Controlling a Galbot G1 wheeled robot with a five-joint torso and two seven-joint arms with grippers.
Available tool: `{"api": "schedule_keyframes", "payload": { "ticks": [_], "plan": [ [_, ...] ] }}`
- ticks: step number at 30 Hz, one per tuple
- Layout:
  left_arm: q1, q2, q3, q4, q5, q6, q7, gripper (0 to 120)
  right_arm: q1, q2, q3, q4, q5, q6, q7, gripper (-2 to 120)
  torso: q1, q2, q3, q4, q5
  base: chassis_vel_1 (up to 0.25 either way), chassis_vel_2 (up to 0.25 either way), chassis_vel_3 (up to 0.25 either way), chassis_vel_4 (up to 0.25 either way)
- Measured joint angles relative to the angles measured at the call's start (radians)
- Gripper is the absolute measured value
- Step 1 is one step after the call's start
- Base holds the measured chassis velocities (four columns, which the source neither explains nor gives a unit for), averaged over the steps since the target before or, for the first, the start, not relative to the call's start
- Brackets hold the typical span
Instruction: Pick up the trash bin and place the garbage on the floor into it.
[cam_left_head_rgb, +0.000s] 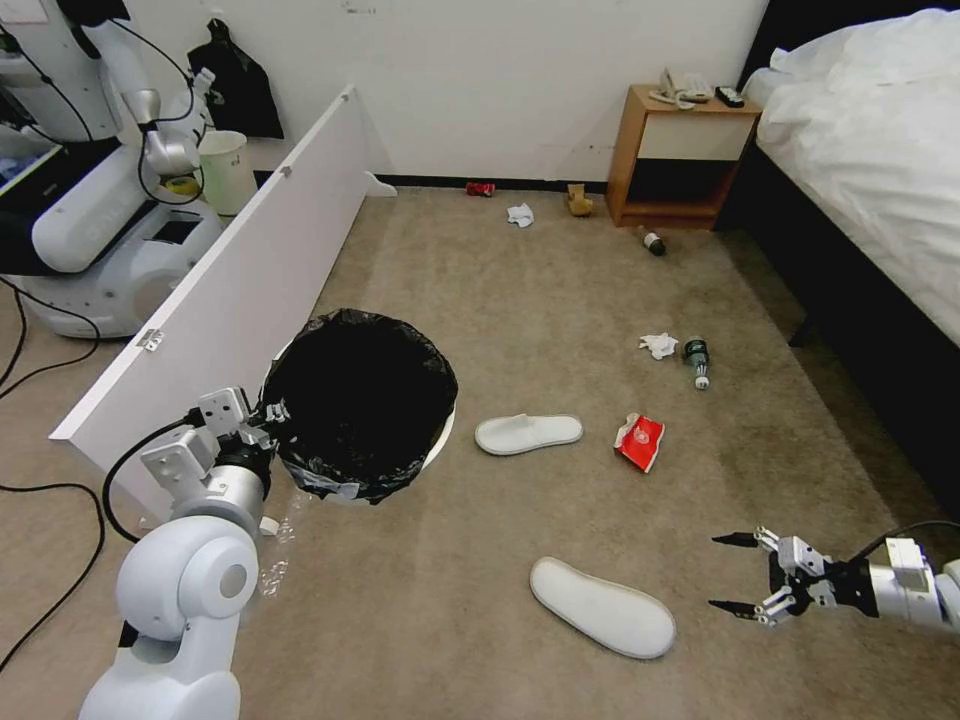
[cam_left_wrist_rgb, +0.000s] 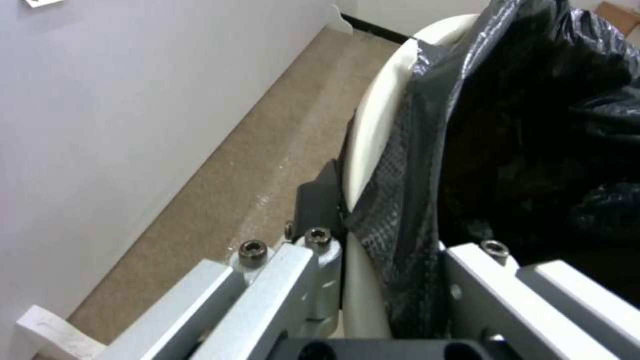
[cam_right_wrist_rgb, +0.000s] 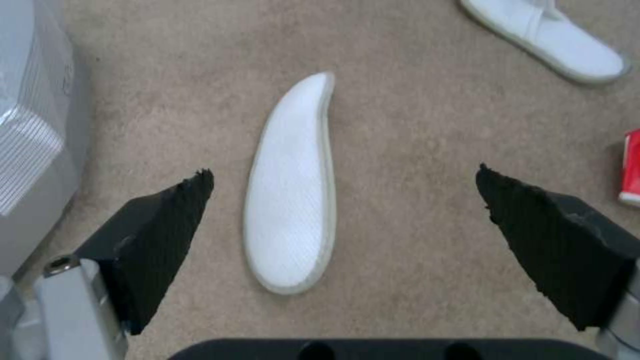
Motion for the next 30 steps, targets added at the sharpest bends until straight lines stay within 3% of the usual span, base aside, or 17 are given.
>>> {"api": "schedule_keyframes", "payload": {
  "ticks": [15,30],
  "plan": [
    [0.014,0.007,0.004,-0.009,0.002,0.000,0.000,4,0.050,0.044,-0.041,-0.111,0.019,0.002,0.040,100,0.000,0.000,0.000,0.0000,-0.0001,0.000,0.000,0.000,0.000],
    [0.023,0.007,0.014,0.006,0.020,-0.003,-0.001,4,0.185,0.131,-0.139,-0.298,-0.014,0.026,0.048,100,0.000,0.000,0.000,0.0000,0.0000,0.000,0.000,0.000,0.000]
  ]
}}
